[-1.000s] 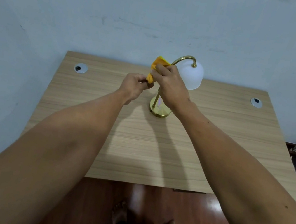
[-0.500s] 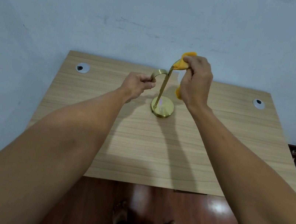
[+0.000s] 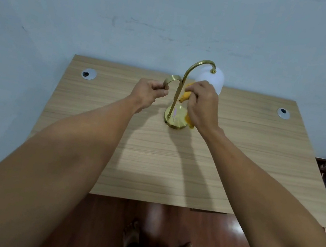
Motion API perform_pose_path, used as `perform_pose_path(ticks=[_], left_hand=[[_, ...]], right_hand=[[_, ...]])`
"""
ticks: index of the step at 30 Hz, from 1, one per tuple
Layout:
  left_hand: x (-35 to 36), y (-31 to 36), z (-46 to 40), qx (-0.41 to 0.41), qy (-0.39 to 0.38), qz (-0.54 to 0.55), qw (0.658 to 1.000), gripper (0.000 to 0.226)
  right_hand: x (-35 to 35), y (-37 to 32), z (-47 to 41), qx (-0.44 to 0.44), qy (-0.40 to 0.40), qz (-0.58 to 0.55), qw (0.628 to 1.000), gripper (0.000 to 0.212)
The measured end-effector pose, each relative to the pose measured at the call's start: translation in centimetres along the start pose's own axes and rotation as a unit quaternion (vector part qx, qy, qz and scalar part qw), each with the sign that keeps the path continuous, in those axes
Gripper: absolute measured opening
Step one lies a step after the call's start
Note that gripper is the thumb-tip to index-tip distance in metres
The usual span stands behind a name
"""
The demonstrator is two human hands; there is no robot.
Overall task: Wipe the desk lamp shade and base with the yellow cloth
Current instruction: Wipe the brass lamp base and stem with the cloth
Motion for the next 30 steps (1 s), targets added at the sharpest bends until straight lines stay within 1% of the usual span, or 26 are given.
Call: perform_pose_path(ticks=[2,4,5,7,8,11,12,14,17,19,20,22,25,27,30], left_hand=[[0.0,-0.1,-0.2,0.002,-0.005,-0.006,1.0,0.011],[-0.1,-0.1,-0.2,0.003,-0.001,-0.01,1.0,0.011],[-0.1,-0.1,-0.3,0.005,0.002,-0.015,1.0,0.013],[0.0,-0.1,-0.3,0.012,0.004,-0.022,1.0,0.015],[0.1,0.0,-0.2,0.018,0.005,-0.027,0.999,0.015],[0.1,0.1,-0.4,0.044,0.016,-0.076,0.996,0.011],[0.0,0.2,-0.5,0.054,0.019,-0.093,0.994,0.011],[0.0,0.4,-0.6,0.071,0.023,-0.113,0.991,0.01],[0.1,0.4,-0.5,0.084,0.029,-0.127,0.988,0.006],[0.1,0.6,-0.3,0.086,0.027,-0.138,0.986,0.007],[0.0,0.6,-0.4,0.087,0.026,-0.142,0.986,0.007],[-0.1,0.6,-0.6,0.088,0.027,-0.149,0.984,0.008],[0.0,0.4,-0.6,0.094,0.048,-0.137,0.985,0.01],[0.3,0.1,-0.5,0.098,0.074,-0.123,0.985,0.013],[1.5,-0.4,-0.1,0.094,0.12,-0.103,0.983,0.018]], right_hand=[[-0.5,0.7,1.2,-0.006,0.073,0.011,0.997,0.031],[-0.4,0.5,0.8,-0.051,0.102,0.018,0.993,0.034],[0.0,0.3,0.4,-0.076,0.102,0.027,0.991,0.037],[1.0,0.0,-0.2,-0.119,0.074,0.062,0.988,0.041],[1.6,0.1,-0.2,-0.124,0.047,0.071,0.989,0.044],[3.3,0.6,0.5,-0.084,-0.036,0.051,0.995,0.05],[3.6,0.6,0.8,-0.084,-0.041,0.056,0.994,0.051],[4.4,1.5,1.3,-0.083,-0.023,0.06,0.994,0.047],[5.0,3.0,3.1,0.028,-0.079,0.02,0.996,0.038],[5.0,4.4,4.8,0.089,-0.085,-0.006,0.992,0.027],[4.9,4.9,5.5,0.117,-0.08,-0.016,0.99,0.027],[4.4,5.8,6.4,0.185,-0.073,-0.03,0.98,0.036],[3.5,7.0,7.3,0.301,-0.046,-0.072,0.95,0.042],[3.1,7.6,7.7,0.351,-0.036,-0.095,0.931,0.043],[2.6,8.3,8.2,0.396,-0.019,-0.127,0.909,0.042]])
Point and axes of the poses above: each hand's wrist, its own z-axis away from the middle knuckle, its own x-axis out of the palm, y = z × x, the point moved 2 cm from there along -z, towards the middle knuckle, and after that the axes turned 3 degrees about -x, right-handed, at the moved point
